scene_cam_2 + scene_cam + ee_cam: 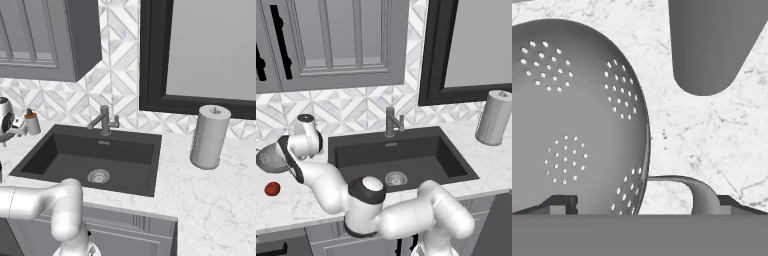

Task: Put the colander in the sink, put the apple in the colander, and turn on the sink faucet and pour water over the colander.

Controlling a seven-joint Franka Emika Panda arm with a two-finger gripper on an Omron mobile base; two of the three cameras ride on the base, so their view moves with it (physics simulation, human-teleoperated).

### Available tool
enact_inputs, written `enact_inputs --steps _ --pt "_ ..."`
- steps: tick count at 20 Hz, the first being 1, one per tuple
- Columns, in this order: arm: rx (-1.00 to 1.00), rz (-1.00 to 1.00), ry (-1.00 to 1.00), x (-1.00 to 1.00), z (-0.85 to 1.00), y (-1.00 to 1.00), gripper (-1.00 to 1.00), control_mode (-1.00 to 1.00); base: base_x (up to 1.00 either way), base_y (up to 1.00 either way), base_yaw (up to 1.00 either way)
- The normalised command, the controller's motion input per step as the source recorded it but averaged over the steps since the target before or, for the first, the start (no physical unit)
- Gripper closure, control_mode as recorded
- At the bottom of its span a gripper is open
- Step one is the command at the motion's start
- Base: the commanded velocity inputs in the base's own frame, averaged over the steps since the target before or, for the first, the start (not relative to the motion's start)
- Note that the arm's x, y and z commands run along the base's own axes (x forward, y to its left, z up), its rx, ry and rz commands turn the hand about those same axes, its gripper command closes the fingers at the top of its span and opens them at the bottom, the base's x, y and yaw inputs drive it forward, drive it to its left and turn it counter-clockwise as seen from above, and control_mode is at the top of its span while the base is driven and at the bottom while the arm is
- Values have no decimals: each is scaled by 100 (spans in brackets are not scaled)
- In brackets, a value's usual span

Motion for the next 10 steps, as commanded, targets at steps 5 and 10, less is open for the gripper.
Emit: enact_inputs --steps 5,10 --pt "0 0 0 6 -17 12 -100 -100 0 0 0" --pt "0 0 0 2 -7 11 100 -100 0 0 0"
